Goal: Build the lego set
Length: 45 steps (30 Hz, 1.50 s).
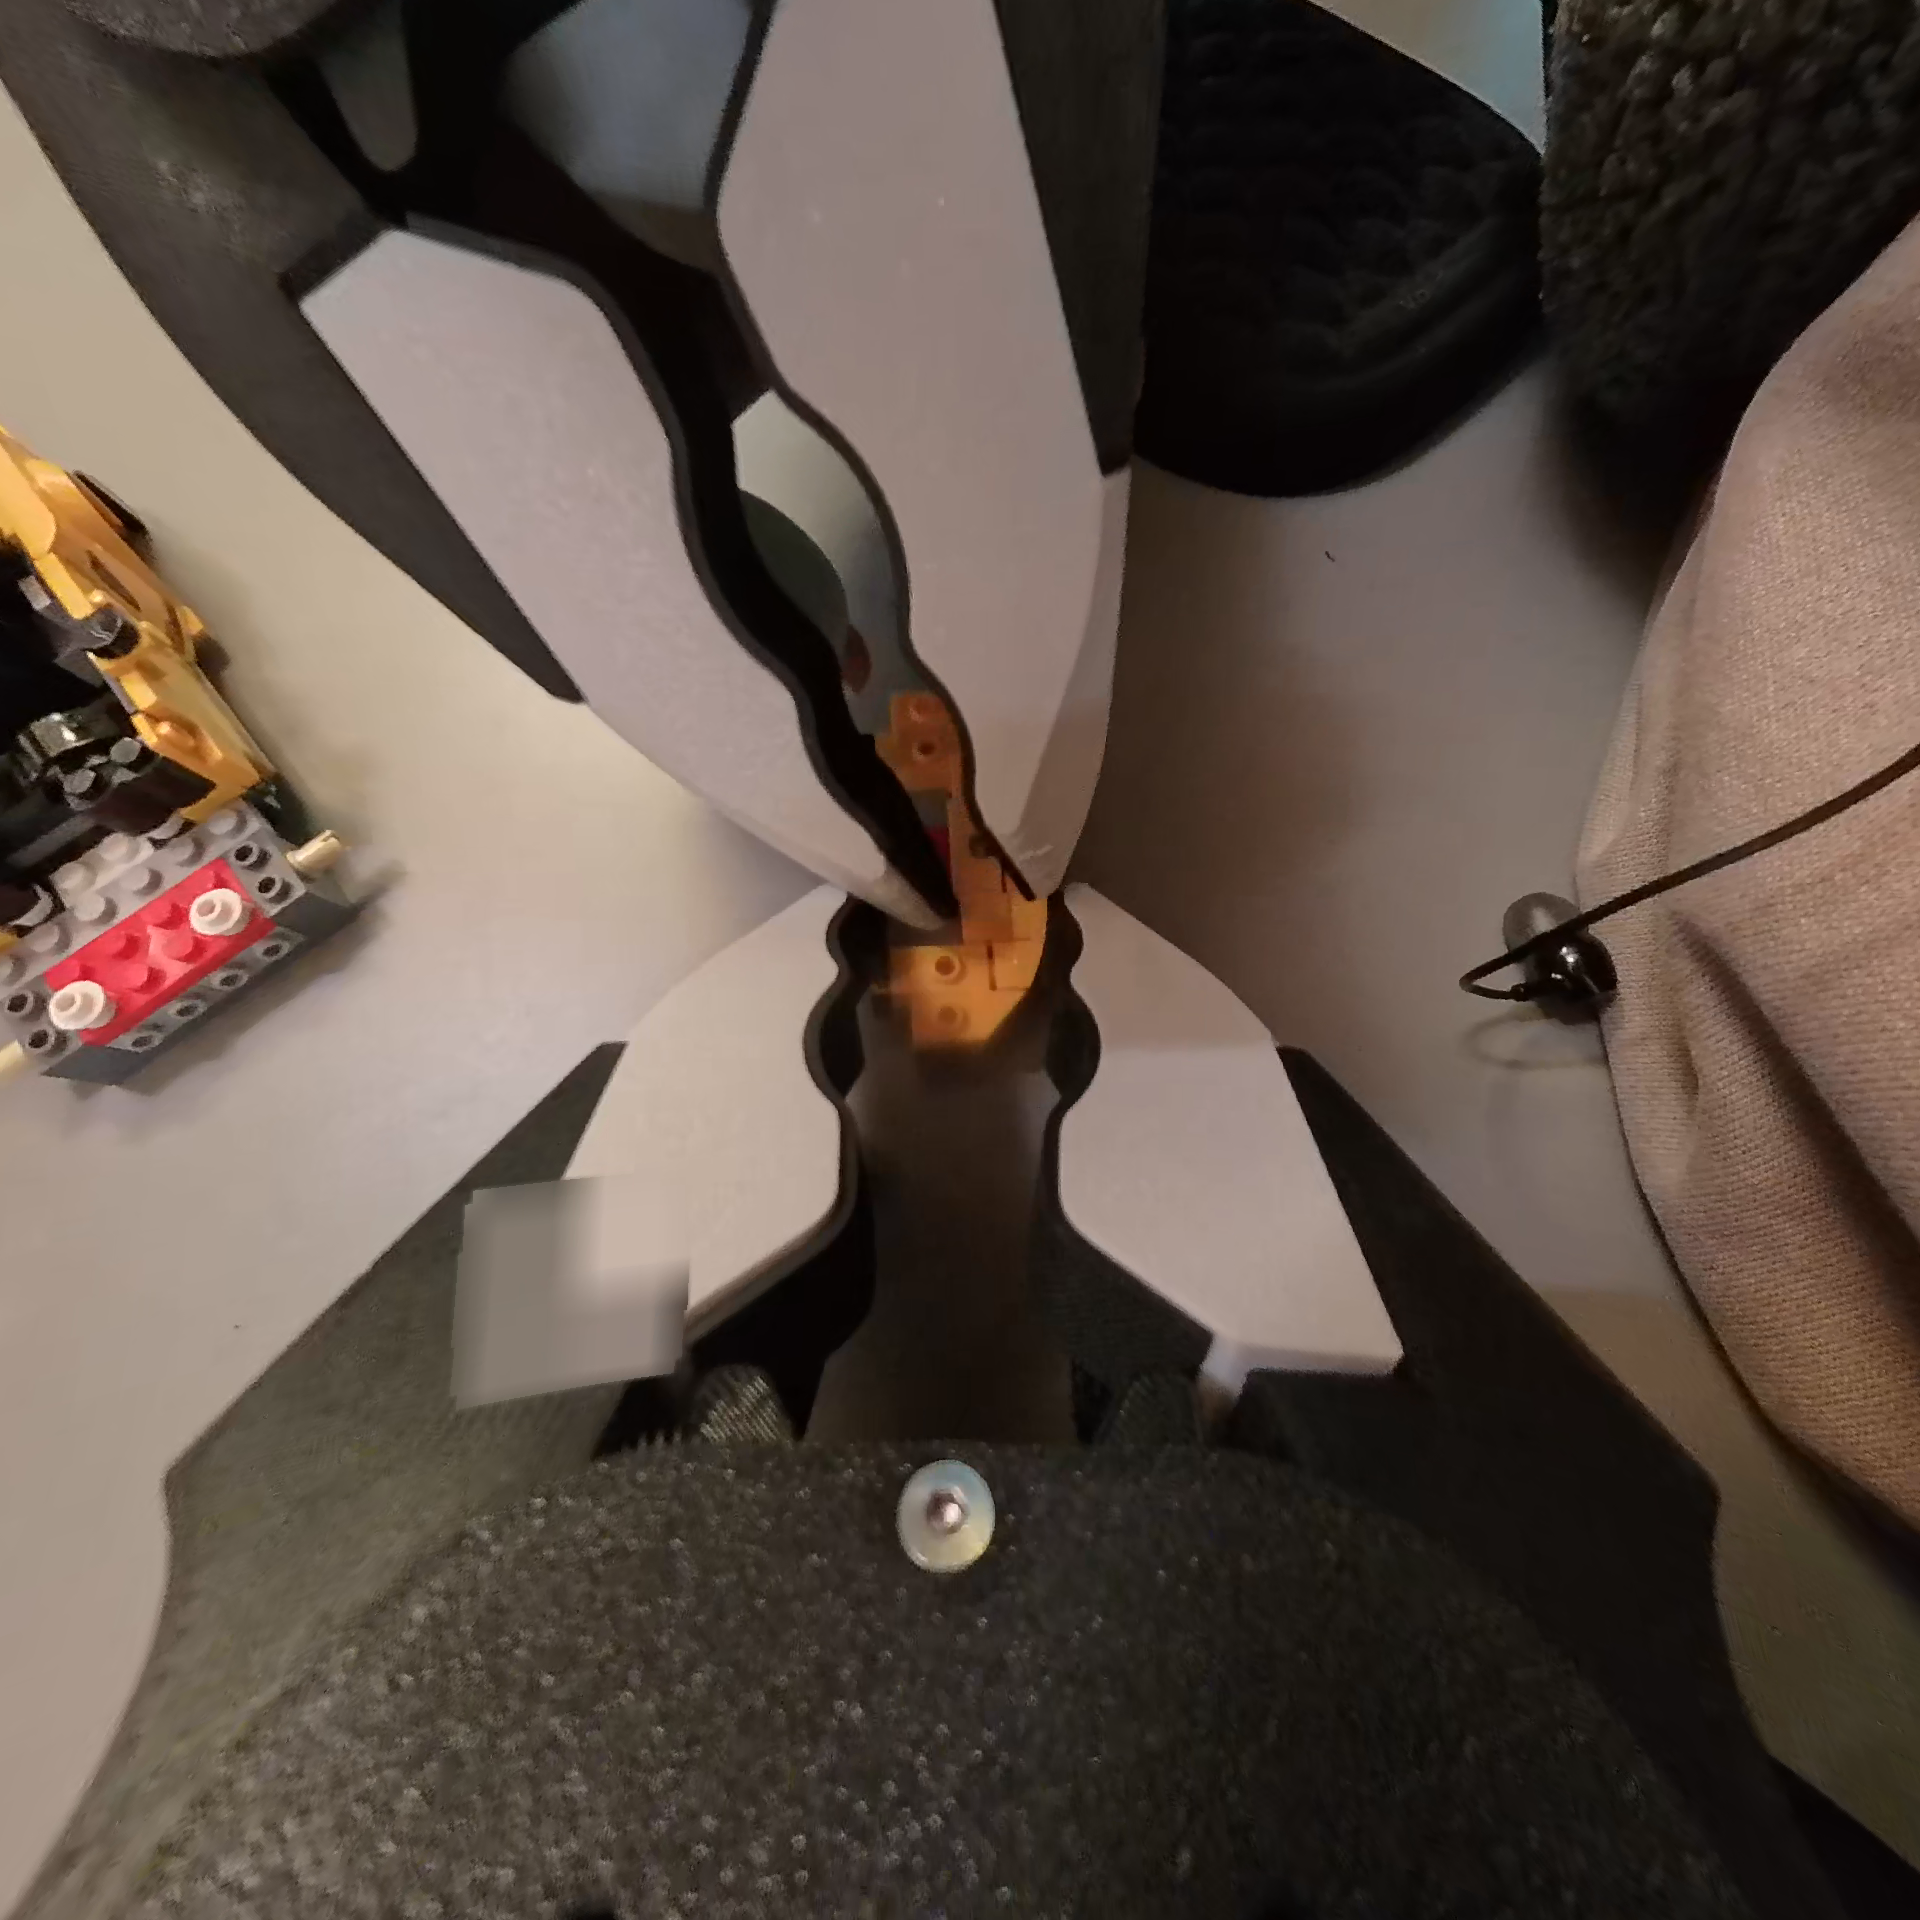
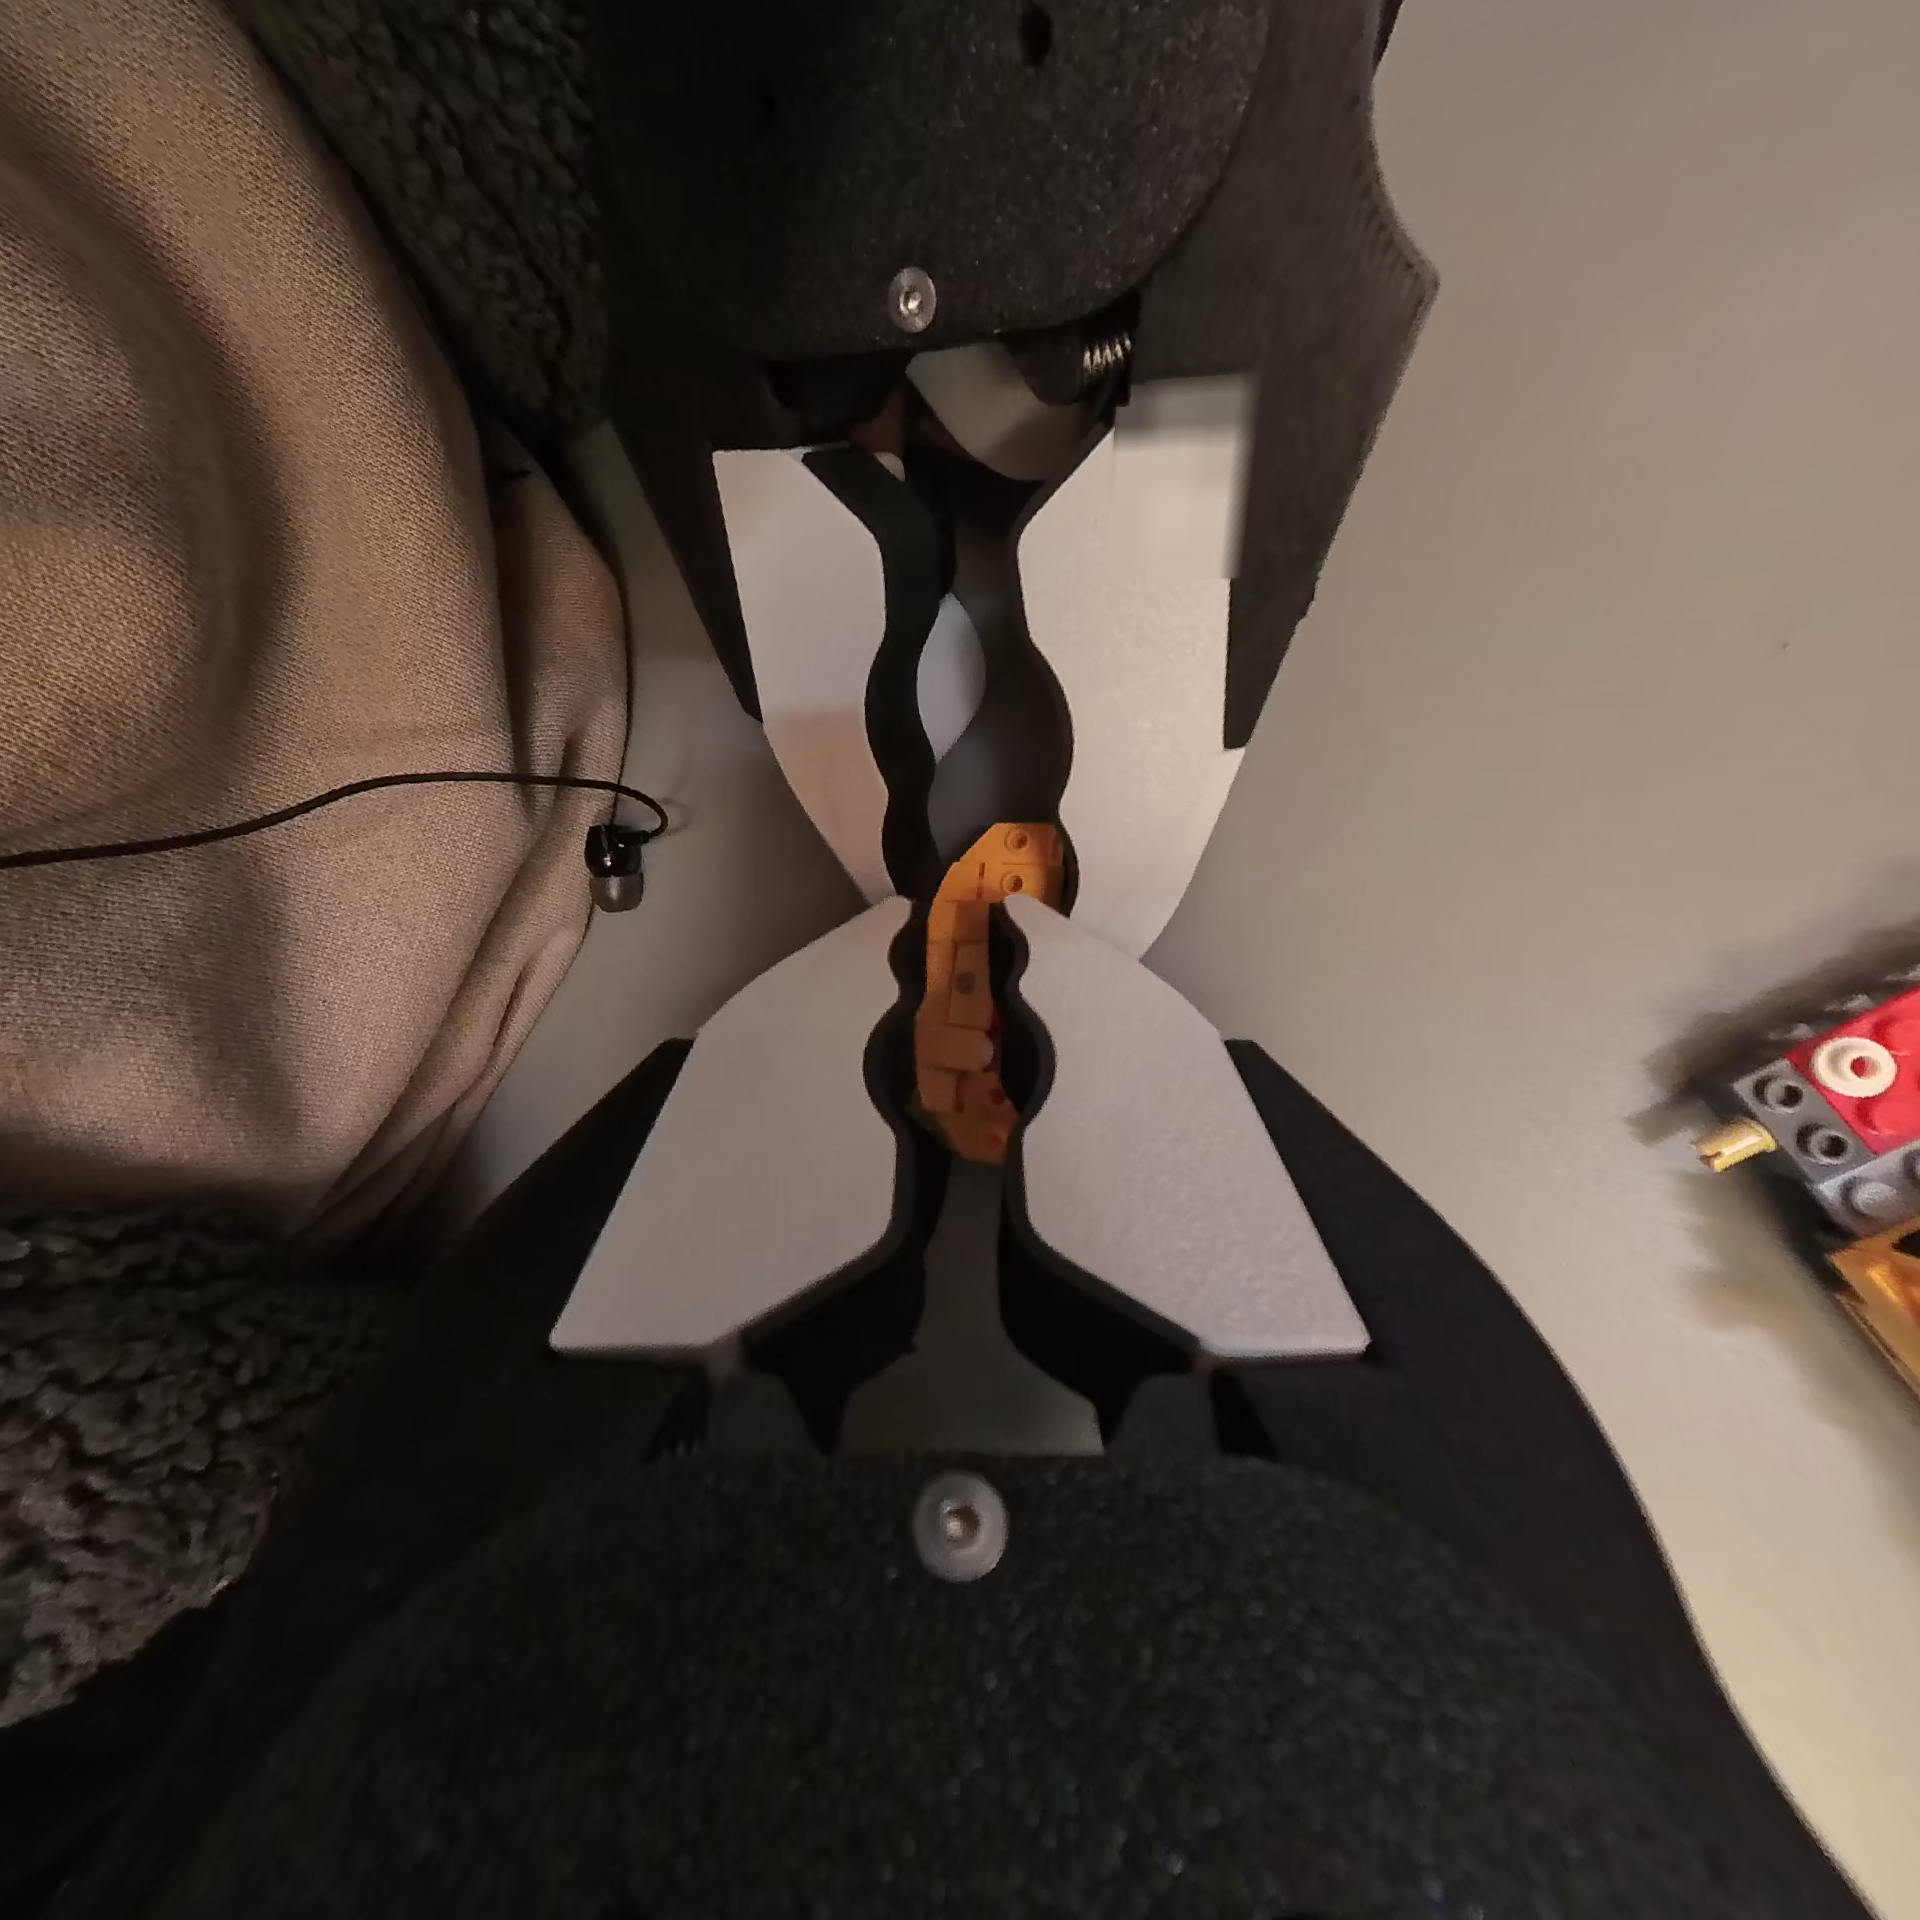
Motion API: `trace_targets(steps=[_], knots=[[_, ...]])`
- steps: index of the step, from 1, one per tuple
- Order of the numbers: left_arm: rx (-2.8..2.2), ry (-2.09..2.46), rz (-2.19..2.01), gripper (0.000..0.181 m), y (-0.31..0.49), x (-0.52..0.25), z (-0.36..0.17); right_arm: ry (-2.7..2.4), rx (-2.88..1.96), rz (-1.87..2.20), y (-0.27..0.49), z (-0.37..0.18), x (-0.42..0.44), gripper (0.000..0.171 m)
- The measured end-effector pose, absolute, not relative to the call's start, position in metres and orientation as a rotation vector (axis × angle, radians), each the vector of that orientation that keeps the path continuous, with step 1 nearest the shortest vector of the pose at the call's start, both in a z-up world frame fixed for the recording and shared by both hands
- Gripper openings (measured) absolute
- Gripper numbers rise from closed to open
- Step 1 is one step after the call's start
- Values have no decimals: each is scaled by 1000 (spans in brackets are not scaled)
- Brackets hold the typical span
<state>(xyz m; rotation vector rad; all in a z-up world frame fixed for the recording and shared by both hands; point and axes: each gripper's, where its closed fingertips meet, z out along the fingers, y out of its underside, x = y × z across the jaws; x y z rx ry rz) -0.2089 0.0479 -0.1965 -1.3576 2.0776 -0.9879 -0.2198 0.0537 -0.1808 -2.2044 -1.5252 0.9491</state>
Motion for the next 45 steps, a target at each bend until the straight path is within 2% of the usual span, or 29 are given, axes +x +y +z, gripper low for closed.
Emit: trace_targets(steps=[6,12,20,31,45], knots=[[-1360,2073,-980,33,49,-208,-197,-1493,-2218,912,59,-182,-220,4],[-1366,2068,-978,33,51,-207,-197,-1506,-2215,877,60,-179,-217,10],[-1388,2054,-982,33,52,-205,-198,-1523,-2213,720,61,-188,-217,5],[-1409,2027,-970,37,60,-206,-199,-1502,-2267,758,61,-191,-217,4],[-1429,2031,-973,33,62,-206,-202,-1532,-2327,831,64,-193,-216,3]])
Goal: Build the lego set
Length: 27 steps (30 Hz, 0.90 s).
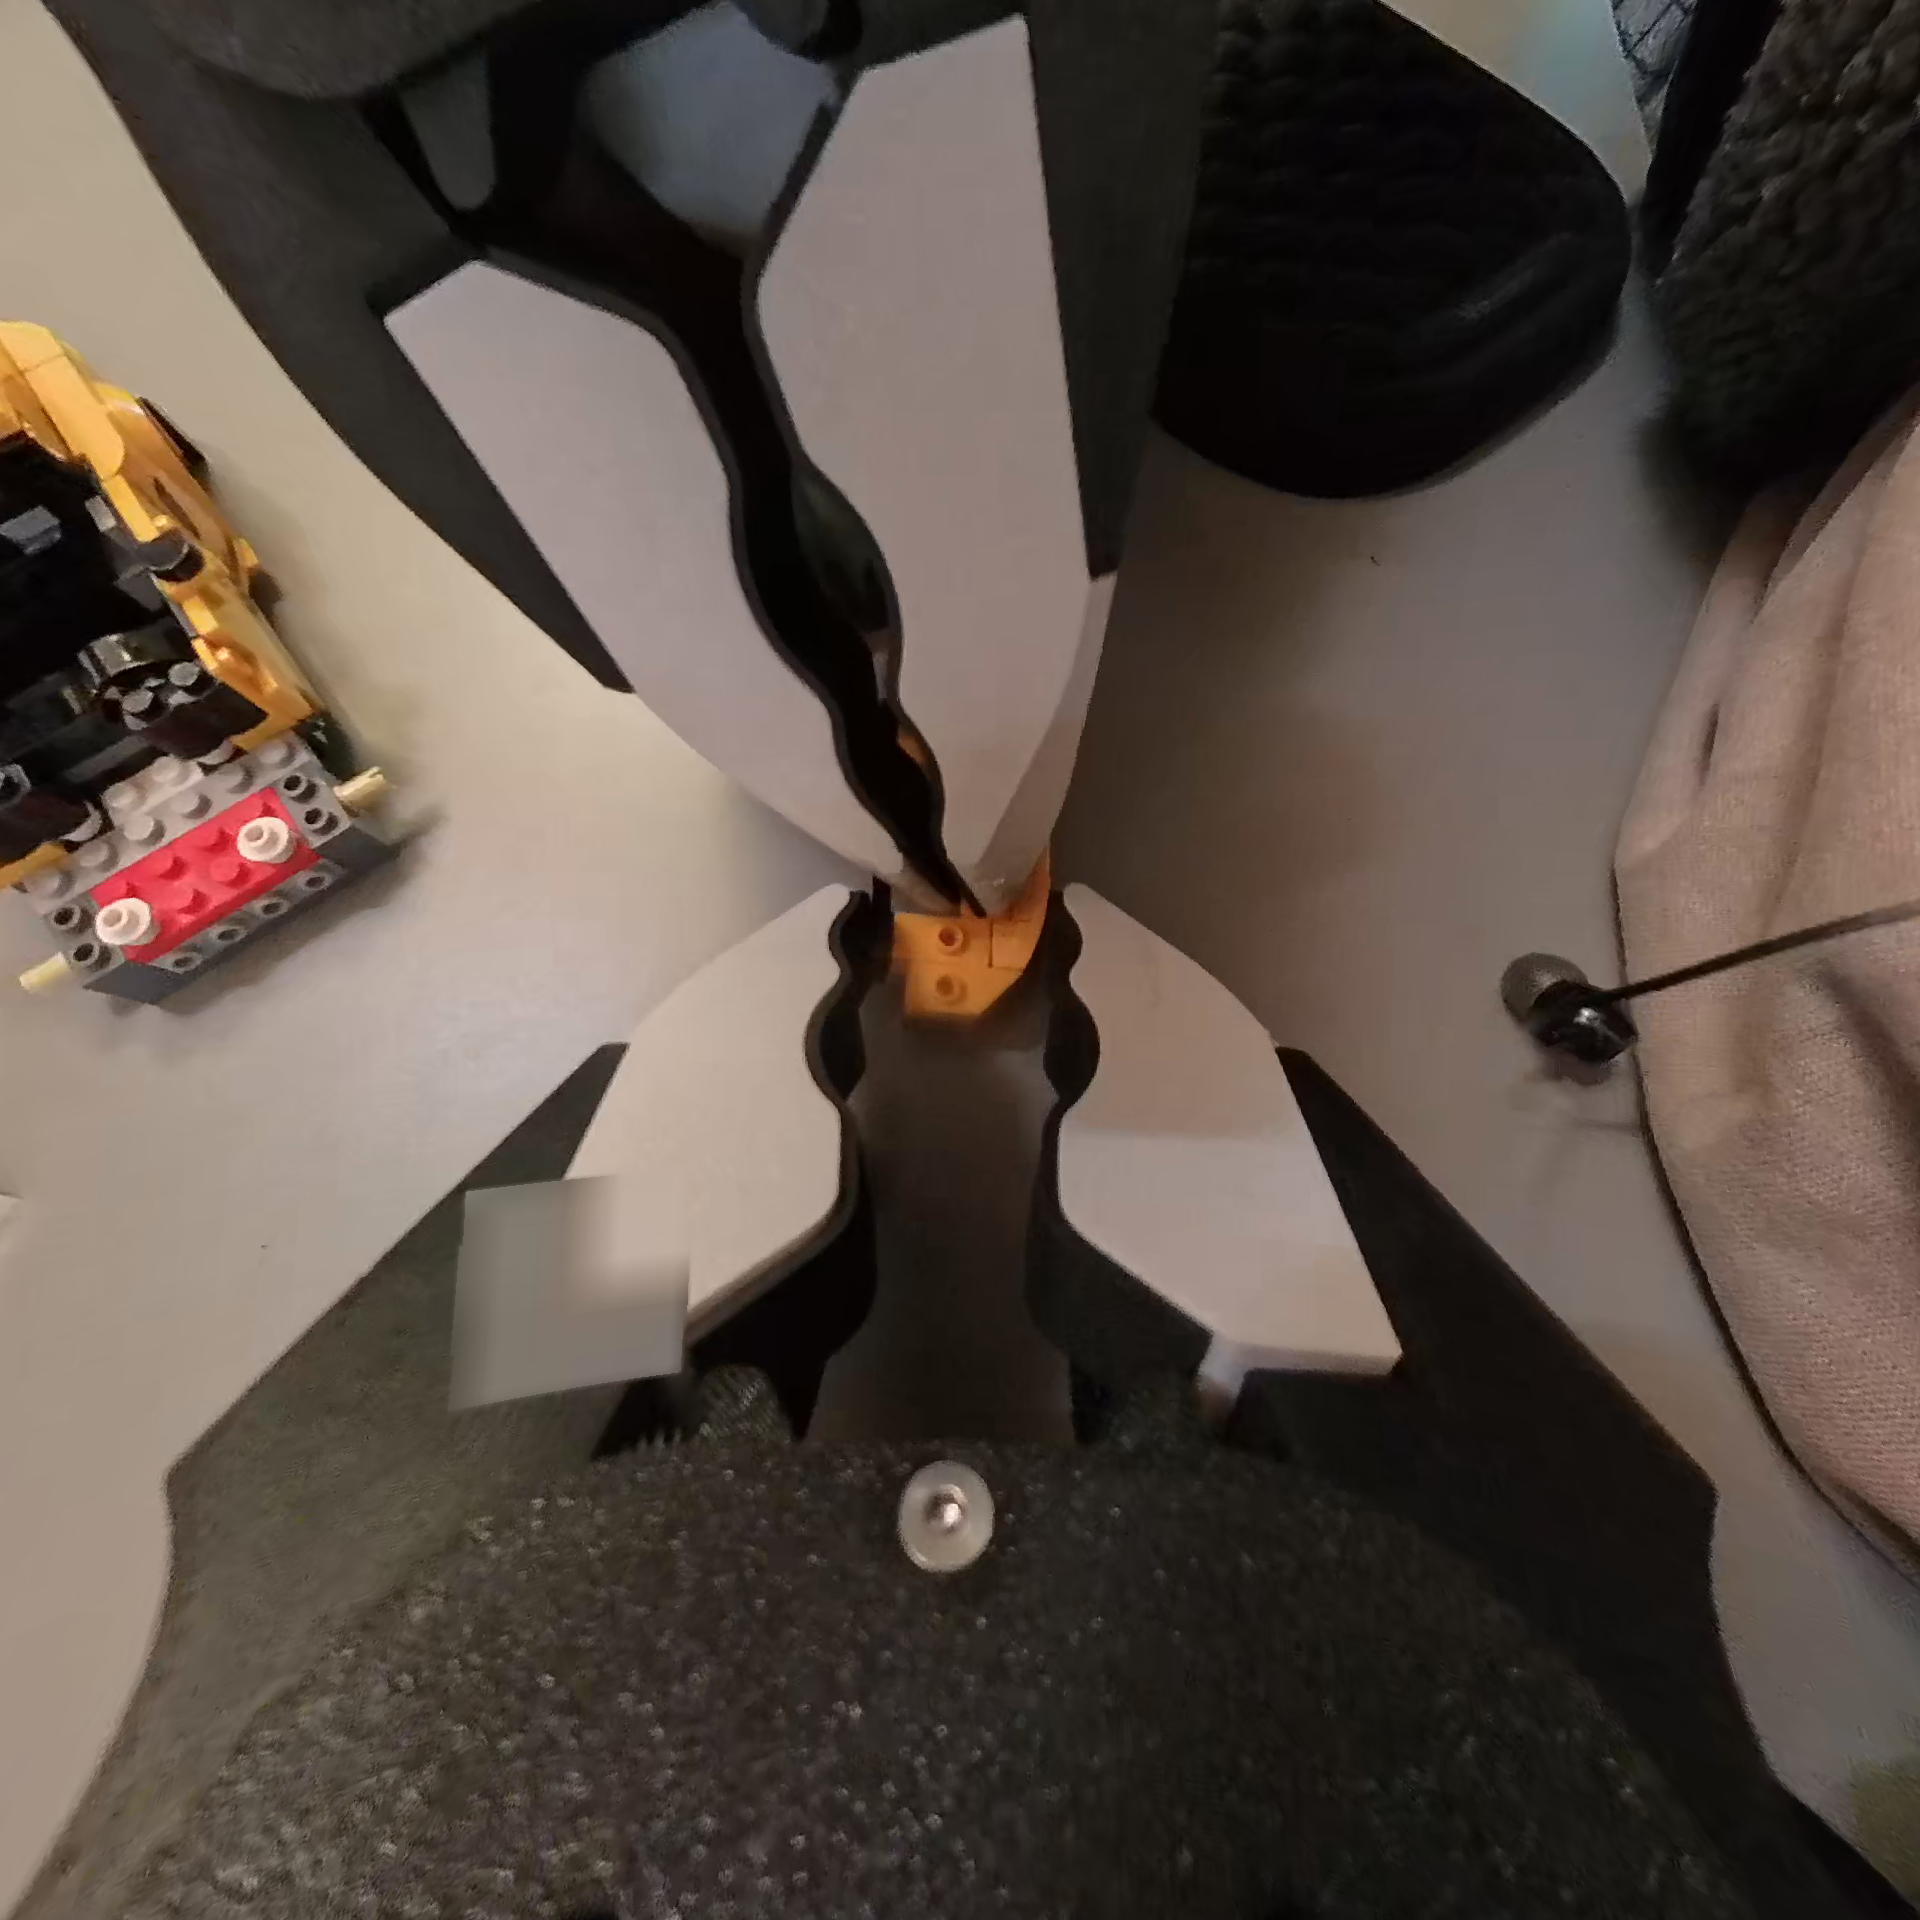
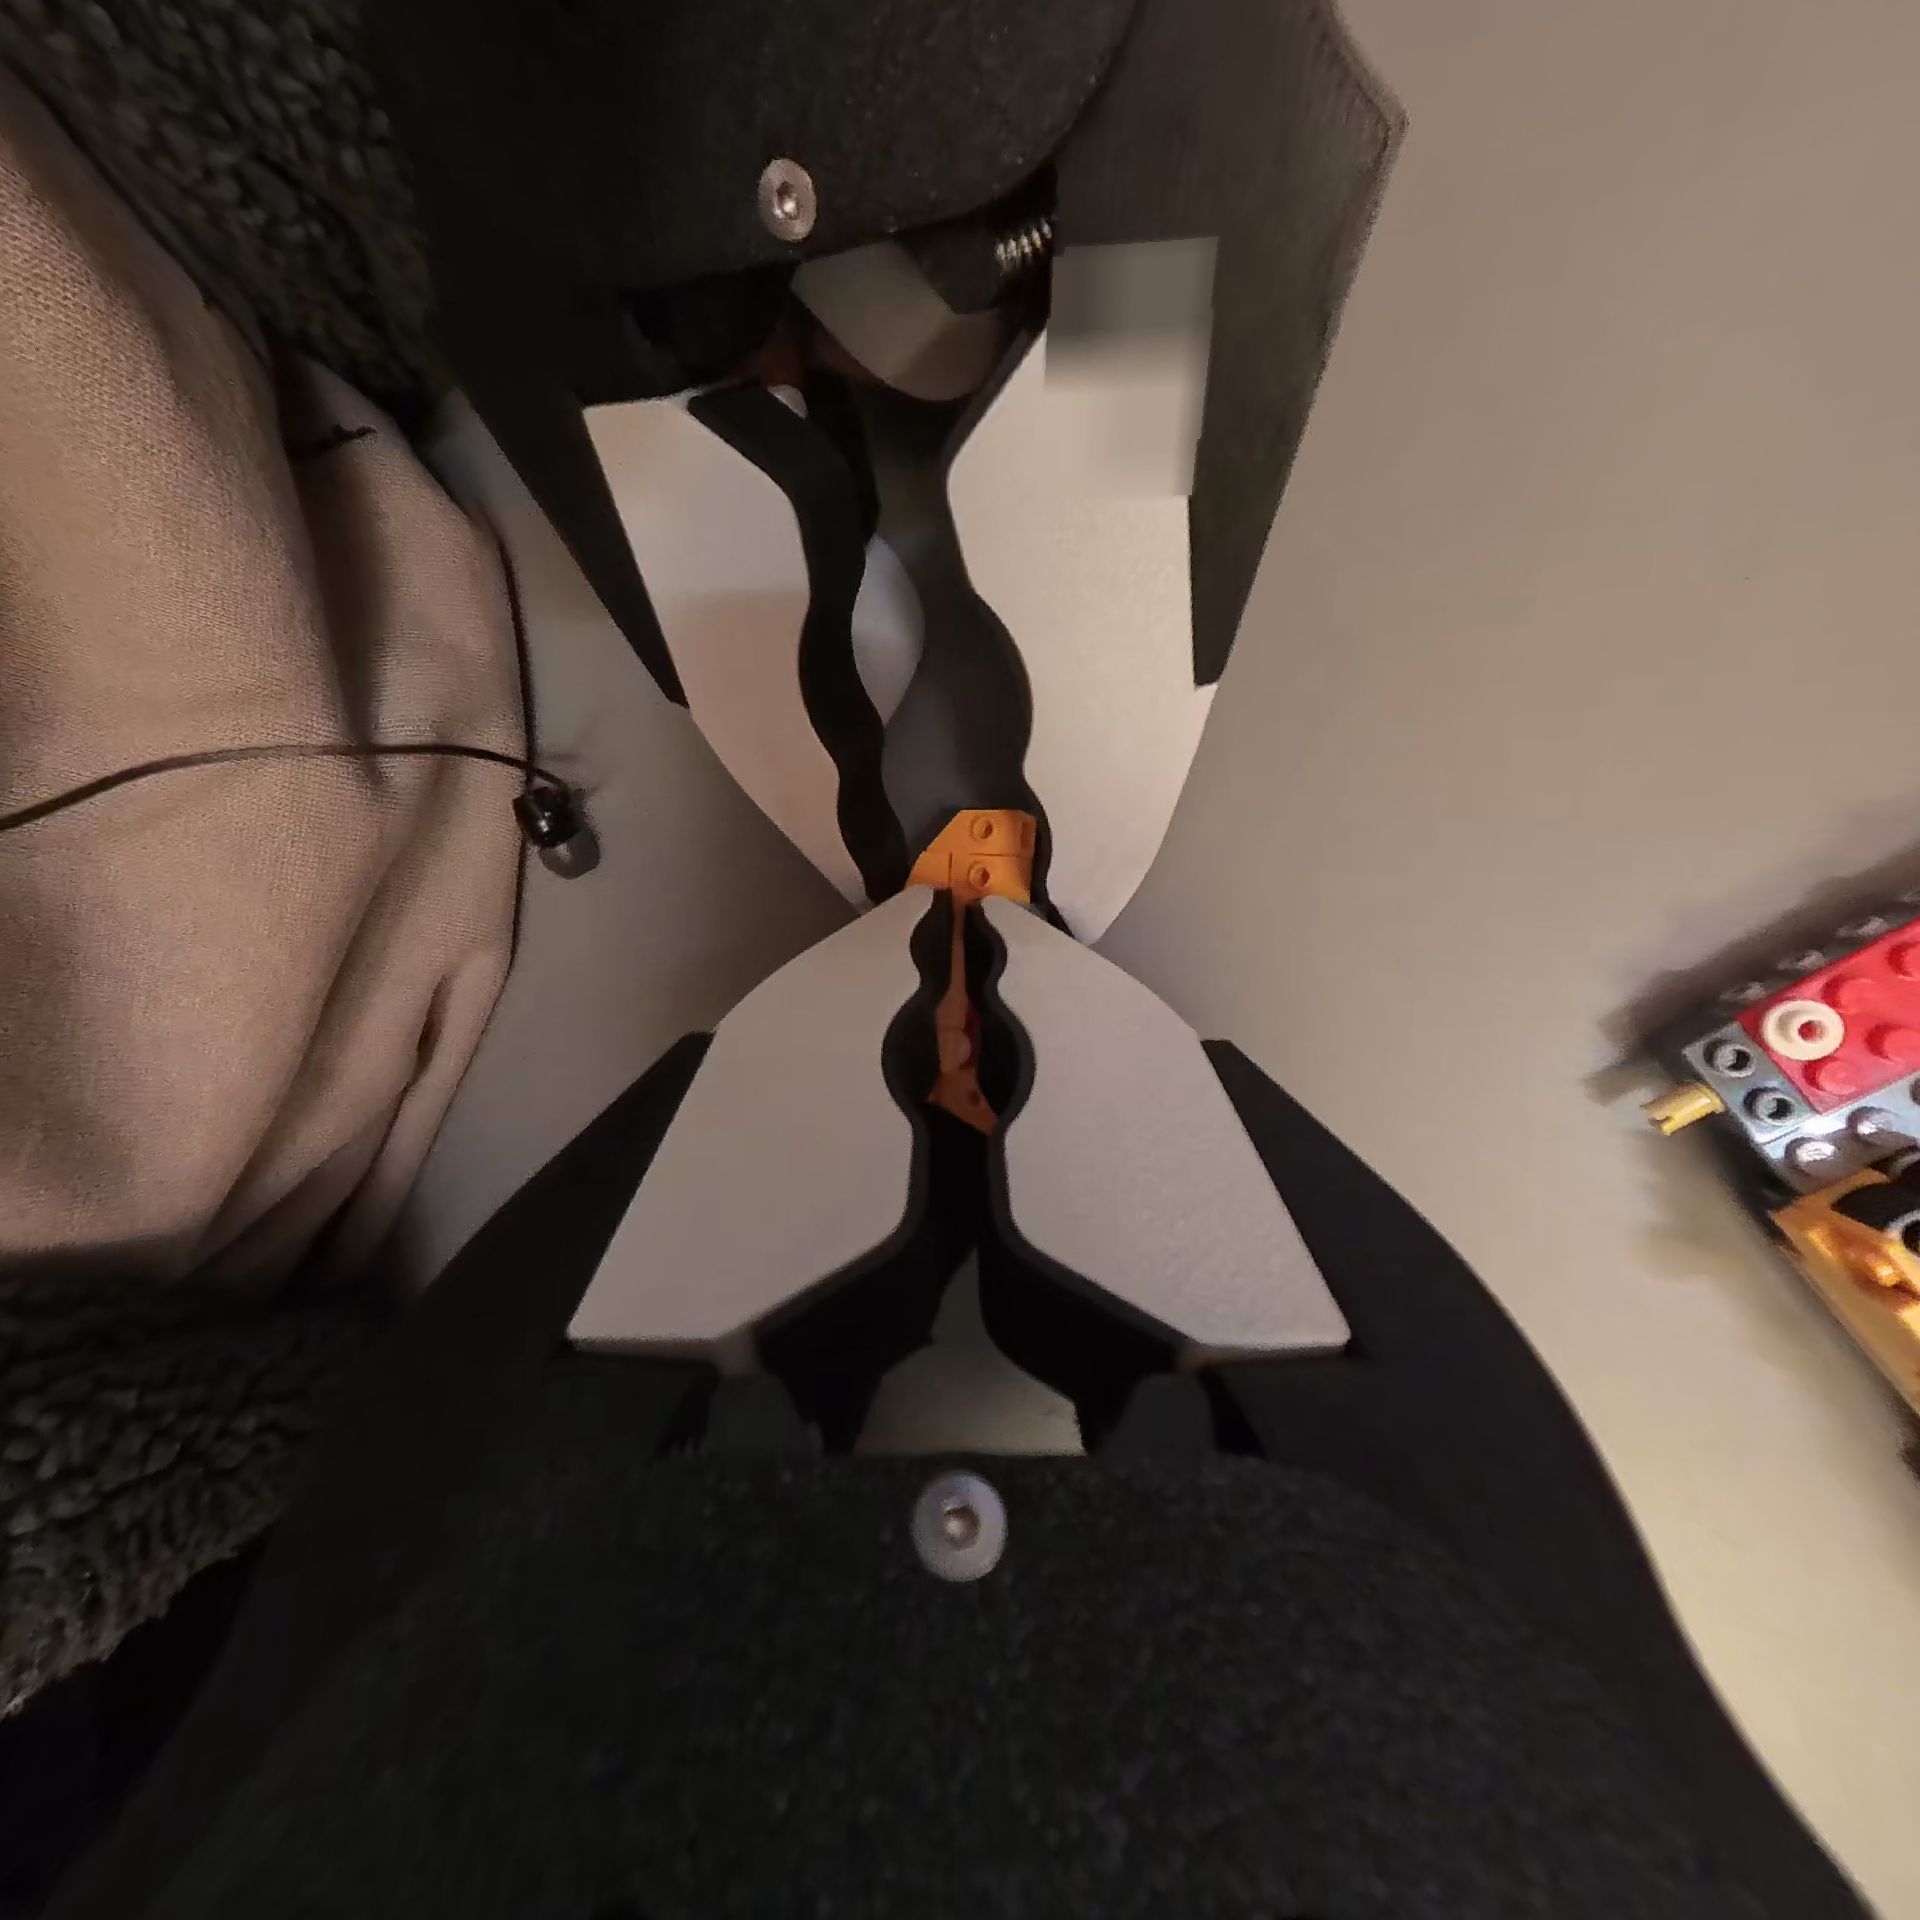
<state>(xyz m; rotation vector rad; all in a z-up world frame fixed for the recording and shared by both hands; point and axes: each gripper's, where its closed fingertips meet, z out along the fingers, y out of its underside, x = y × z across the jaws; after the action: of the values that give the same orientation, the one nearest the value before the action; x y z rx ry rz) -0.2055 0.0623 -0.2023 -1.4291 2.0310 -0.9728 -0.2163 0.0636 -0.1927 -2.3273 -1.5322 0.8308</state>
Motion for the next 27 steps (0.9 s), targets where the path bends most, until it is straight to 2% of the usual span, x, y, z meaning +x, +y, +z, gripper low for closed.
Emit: trace_targets(steps=[10,15,27], knots=[[-1418,2030,-970,32,63,-204,-203,-1503,-2241,814,66,-189,-217,1],[-1413,2033,-969,32,63,-204,-203,-1501,-2223,737,64,-181,-199,13],[-1415,2032,-967,32,63,-204,-203,-1562,-2259,668,55,-193,-196,4]])
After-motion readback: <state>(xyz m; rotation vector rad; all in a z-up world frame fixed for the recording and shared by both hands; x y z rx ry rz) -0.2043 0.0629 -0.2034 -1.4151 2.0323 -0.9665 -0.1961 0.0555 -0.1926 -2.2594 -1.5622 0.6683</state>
